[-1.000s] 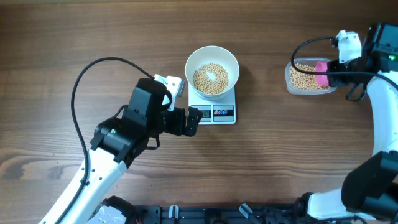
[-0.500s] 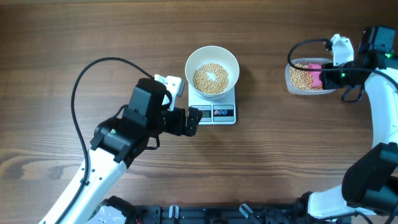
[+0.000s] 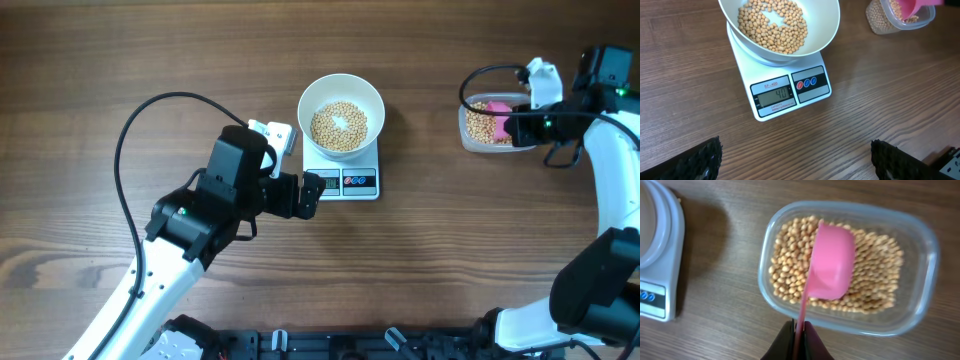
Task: Scoop item into bowl and weigh 150g on scale
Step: 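Scoop soybeans again from the tub with the right gripper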
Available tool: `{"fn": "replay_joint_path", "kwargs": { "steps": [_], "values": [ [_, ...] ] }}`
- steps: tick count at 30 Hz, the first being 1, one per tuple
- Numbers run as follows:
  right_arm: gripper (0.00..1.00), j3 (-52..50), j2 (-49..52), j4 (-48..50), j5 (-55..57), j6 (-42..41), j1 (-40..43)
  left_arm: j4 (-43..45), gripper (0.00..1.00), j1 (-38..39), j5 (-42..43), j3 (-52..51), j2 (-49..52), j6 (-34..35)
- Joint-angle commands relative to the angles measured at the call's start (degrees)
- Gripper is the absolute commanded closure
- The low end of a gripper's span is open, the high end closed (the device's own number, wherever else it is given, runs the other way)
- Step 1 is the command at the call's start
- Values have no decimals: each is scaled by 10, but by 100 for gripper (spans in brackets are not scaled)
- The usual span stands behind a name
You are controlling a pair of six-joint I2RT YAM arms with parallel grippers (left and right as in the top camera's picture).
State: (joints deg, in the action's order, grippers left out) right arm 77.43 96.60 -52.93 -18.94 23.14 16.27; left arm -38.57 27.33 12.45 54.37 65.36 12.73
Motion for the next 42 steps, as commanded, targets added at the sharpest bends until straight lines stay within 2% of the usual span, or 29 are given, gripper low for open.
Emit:
{"fn": "replay_joint_path", "kwargs": {
  "steps": [1, 8, 17, 23, 29, 42],
  "values": [
    [96, -21, 7, -5, -54, -8, -3, 2, 0, 2, -1, 0, 3, -3],
    [96, -21, 7, -3, -91, -39, 3, 2, 0, 2, -1, 0, 3, -3],
    [96, -21, 10, -11, -207, -58, 57, 2, 0, 2, -1, 0, 3, -3],
    [96, -21, 37, -16, -215, -95, 89, 2, 0, 2, -1, 0, 3, -3],
    [96, -21, 67, -19, -247, -99, 115, 2, 0, 2, -1, 0, 3, -3],
    [96, -21, 71, -20, -322, -123, 183, 2, 0, 2, -1, 0, 3, -3]
  ]
}}
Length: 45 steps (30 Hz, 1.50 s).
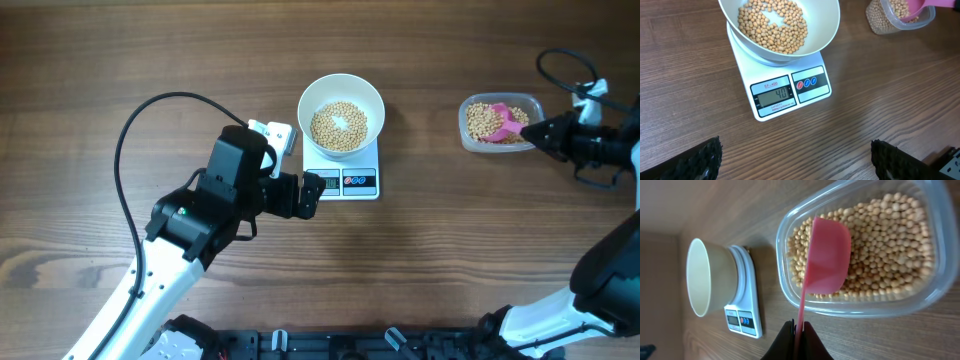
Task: Scoop item into bowl and weigh 150g on scale
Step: 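Scoop soybeans again from the tub with the right gripper, then lift the filled scoop and carry it over the white bowl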
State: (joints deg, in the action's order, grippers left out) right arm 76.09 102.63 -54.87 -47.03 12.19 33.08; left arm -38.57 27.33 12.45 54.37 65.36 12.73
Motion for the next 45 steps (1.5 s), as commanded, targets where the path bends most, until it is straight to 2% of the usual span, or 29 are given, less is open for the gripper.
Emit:
{"fn": "replay_joint_path", "kwargs": {
  "steps": [1, 15, 22, 29, 39, 45],
  "values": [
    [96, -8, 10, 0, -42, -19, 20, 2, 0, 2, -1, 0, 3, -3],
    [96, -8, 10, -5, -153, -41, 64, 2, 0, 2, -1, 0, 3, -3],
    [96, -8, 10, -17, -165, -62, 89, 2, 0, 2, -1, 0, 3, -3],
    [96, -8, 10, -26, -268, -62, 97, 2, 0, 2, -1, 0, 3, -3],
    [96, -8, 10, -26, -409, -66, 63, 2, 0, 2, -1, 0, 3, -3],
    [96, -8, 10, -26, -421, -80, 7, 2, 0, 2, -1, 0, 3, -3]
  ]
}}
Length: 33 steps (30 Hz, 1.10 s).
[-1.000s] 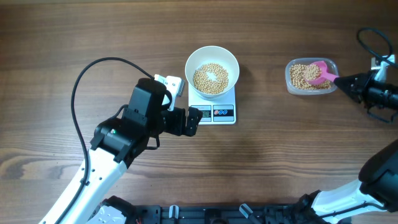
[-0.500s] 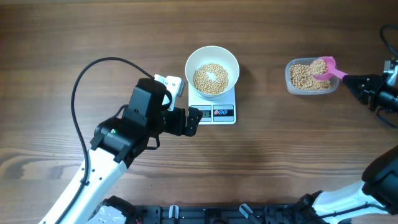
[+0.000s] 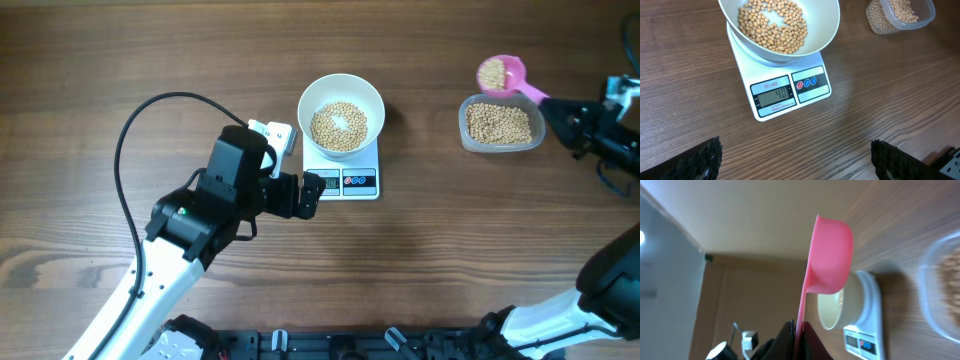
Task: Scoop item into bowl and weigh 150g on scale
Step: 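Lift the filled scoop and carry it over the white bowl, then tip the scoop with the right gripper to pour soybeans into the bowl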
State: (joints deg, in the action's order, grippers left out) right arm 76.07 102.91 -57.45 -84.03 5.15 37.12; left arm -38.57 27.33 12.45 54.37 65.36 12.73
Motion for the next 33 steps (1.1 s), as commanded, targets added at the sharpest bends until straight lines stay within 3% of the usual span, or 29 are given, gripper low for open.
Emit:
{"fn": "replay_joint_path", "kwargs": {
  "steps": [1, 11, 22, 27, 33],
  "values": [
    [96, -8, 7, 0, -51, -13, -47, 2, 0, 2, -1, 0, 3, -3],
    [96, -8, 7, 63, -50, -67, -187, 2, 0, 2, -1, 0, 3, -3],
    [96, -8, -2, 344, 52, -263, -326, 2, 0, 3, -1, 0, 3, -3],
    [96, -8, -10, 424, 102, -263, -352, 2, 0, 3, -1, 0, 3, -3],
    [96, -8, -27, 430, 169, -202, -362, 2, 0, 3, -1, 0, 3, -3]
  ]
}}
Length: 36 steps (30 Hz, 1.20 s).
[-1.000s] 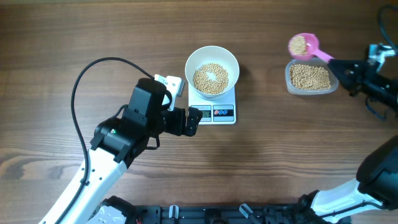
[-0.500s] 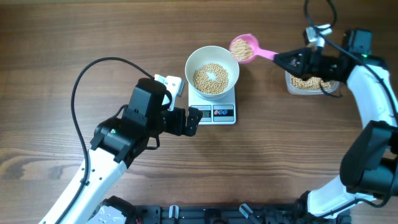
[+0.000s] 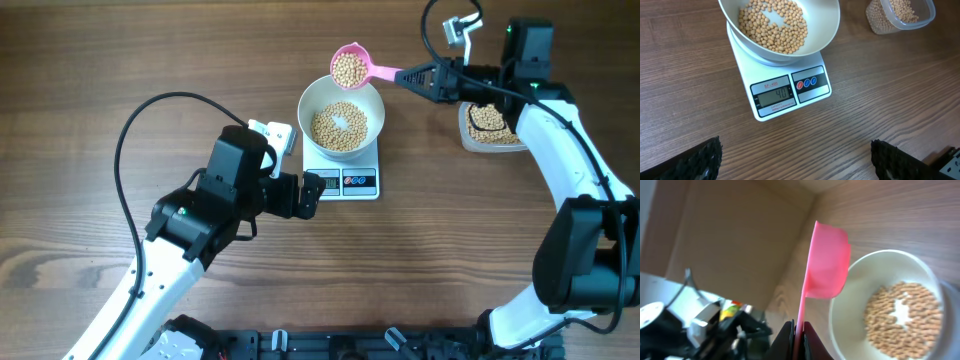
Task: Scoop item into bowl and weigh 150g on scale
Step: 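Tip the scoop with the right gripper to pour soybeans into the bowl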
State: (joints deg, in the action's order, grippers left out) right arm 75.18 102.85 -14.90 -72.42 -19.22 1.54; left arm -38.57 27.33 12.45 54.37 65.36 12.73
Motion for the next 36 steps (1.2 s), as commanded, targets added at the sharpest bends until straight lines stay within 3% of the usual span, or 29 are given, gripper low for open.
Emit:
{"fn": "replay_joint_path", "kwargs": {
  "steps": [1, 15, 27, 36],
  "values": [
    [96, 1, -31, 3, 62, 54, -8, 2, 0, 3, -1, 0, 3, -3],
    [96, 1, -81, -115, 287, 271, -88, 2, 0, 3, -1, 0, 3, -3],
    [96, 1, -130, -119, 433, 351, -124, 2, 0, 3, -1, 0, 3, -3],
    [96, 1, -134, -124, 455, 411, -165, 2, 0, 3, -1, 0, 3, -3]
  ]
}}
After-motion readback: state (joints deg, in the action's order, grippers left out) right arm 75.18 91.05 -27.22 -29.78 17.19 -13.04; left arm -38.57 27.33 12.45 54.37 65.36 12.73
